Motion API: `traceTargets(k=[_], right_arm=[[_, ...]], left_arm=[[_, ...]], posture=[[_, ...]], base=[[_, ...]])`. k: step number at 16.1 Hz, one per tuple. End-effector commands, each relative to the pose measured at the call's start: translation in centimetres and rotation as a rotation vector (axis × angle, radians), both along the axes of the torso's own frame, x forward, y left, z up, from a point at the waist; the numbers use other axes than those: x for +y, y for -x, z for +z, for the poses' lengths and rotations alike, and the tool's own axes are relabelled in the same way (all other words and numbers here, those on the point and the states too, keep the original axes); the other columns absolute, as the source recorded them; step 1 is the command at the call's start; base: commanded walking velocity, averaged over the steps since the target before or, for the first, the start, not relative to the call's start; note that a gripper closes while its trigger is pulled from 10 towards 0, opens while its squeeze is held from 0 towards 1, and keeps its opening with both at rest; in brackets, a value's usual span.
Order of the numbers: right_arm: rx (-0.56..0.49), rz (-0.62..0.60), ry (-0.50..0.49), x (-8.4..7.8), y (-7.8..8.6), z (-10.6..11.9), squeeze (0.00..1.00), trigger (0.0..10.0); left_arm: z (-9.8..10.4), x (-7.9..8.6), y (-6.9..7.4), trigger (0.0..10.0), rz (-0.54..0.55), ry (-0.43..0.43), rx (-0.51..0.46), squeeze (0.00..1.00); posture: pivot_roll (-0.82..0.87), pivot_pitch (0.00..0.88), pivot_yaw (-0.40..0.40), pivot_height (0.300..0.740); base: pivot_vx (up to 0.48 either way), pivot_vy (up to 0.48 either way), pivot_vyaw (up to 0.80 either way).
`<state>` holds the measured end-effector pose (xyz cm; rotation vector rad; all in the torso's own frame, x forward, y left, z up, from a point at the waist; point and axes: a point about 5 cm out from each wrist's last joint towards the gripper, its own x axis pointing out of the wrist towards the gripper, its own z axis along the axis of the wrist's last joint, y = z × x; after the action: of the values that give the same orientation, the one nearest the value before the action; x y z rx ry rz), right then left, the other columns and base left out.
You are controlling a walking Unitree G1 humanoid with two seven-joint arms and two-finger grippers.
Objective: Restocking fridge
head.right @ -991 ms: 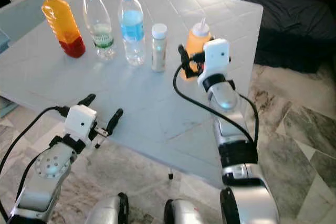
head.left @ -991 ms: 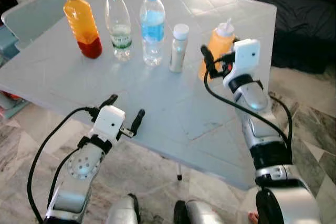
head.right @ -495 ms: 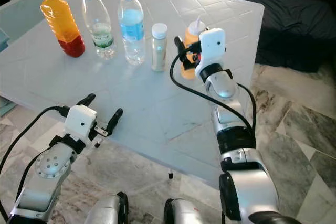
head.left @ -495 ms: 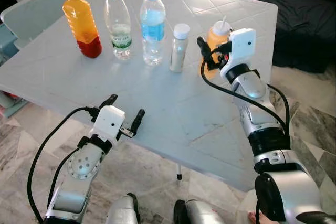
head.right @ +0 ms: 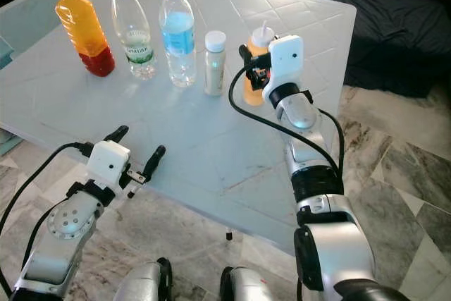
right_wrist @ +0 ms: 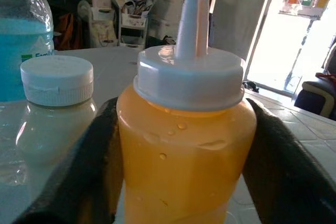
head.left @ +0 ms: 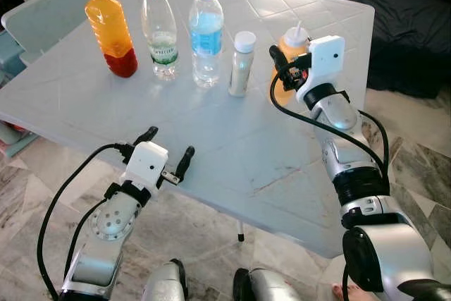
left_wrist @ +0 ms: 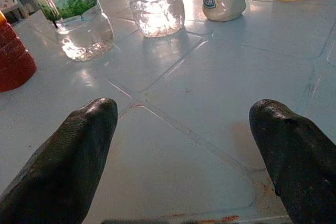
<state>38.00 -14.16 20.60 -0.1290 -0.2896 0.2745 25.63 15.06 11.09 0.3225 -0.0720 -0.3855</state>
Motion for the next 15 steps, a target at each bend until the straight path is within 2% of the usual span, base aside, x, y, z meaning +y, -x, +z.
traceTargets(k=[1, 2, 3, 8, 10, 13, 15], right_arm=[[-0.021, -0.006, -0.004, -0.4, -0.1, 0.7, 0.0, 4.1], [-0.022, 0.001, -0.006, -0.4, -0.1, 0.7, 0.0, 7.8], [-0.027, 0.011, -0.007, -0.3, 0.0, 0.9, 0.0, 10.0], [-0.034, 0.016, -0.057, -0.5, 1.2, 1.0, 0.0, 10.0], [-0.015, 0.083, -0.092, 0.6, 3.2, 0.6, 0.0, 10.0], [0.016, 0.172, -0.144, 2.4, 6.1, 0.4, 0.0, 10.0], [0.026, 0.216, -0.163, 3.4, 7.0, 0.2, 0.0, 10.0]], left_arm=[[-0.3, -0.1, 0.1, 10.0, -0.002, -0.011, 0.012, 0.0], [-0.3, -0.1, 0.0, 10.0, -0.001, -0.011, 0.011, 0.0], [-0.3, -0.2, -0.1, 10.0, -0.002, -0.01, 0.009, 0.0], [-0.4, -0.7, -0.2, 10.0, -0.01, -0.007, 0.007, 0.0], [-0.8, -0.4, -0.2, 10.0, 0.02, -0.016, 0.013, 0.0], [-0.9, -0.7, -0.7, 10.0, 0.039, 0.024, 0.022, 0.0], [-1.7, -0.9, -1.1, 10.0, 0.075, 0.039, 0.058, 0.0]], posture=[[0.12, 0.17, -0.027, 0.74], [0.12, 0.167, -0.028, 0.74], [0.11, 0.164, -0.029, 0.74], [0.1, 0.156, -0.033, 0.74], [0.1, 0.142, -0.035, 0.74], [0.08, 0.132, -0.034, 0.74], [0.06, 0.13, -0.029, 0.74]], base=[[0.0, 0.0, 0.0], [0.0, 0.0, 0.0], [0.0, 0.0, 0.0], [0.0, 0.0, 0.0], [0.0, 0.0, 0.0], [0.0, 0.0, 0.0], [0.0, 0.0, 0.0]])
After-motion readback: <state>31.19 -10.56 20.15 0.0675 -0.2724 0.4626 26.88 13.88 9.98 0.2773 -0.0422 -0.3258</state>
